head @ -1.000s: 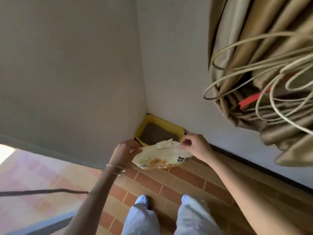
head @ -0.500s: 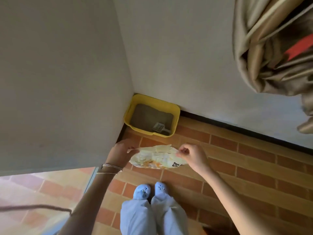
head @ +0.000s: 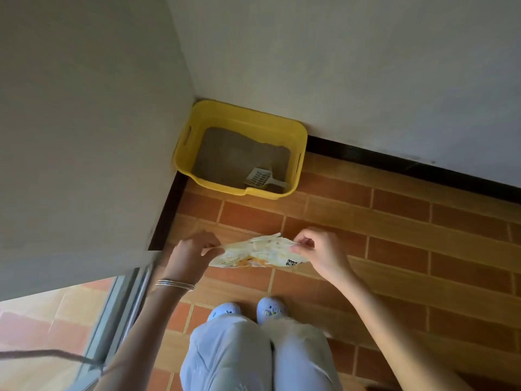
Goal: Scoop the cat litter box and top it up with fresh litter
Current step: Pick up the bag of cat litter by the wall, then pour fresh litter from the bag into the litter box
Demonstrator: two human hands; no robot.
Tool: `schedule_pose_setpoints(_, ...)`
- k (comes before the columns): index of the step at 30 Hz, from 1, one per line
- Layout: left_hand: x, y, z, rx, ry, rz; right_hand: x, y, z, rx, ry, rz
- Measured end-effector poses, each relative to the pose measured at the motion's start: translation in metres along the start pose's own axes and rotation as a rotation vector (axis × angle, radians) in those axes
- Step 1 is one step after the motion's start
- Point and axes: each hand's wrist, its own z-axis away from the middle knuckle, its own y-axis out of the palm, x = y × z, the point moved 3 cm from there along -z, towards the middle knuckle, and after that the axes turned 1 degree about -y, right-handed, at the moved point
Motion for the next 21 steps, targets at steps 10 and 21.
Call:
schedule_pose_setpoints(10, 0.049, 0.03, -0.06, -0.335, 0.098, 0.122, -0.031, 0.021, -0.079, -0.224, -0.228, 0.016)
schedule_pose_setpoints(21, 0.044, 0.017, -0.171, -0.435, 0.079, 0.286, -0.038, 0.011, -0.176, -0.403, -0.351, 0.068)
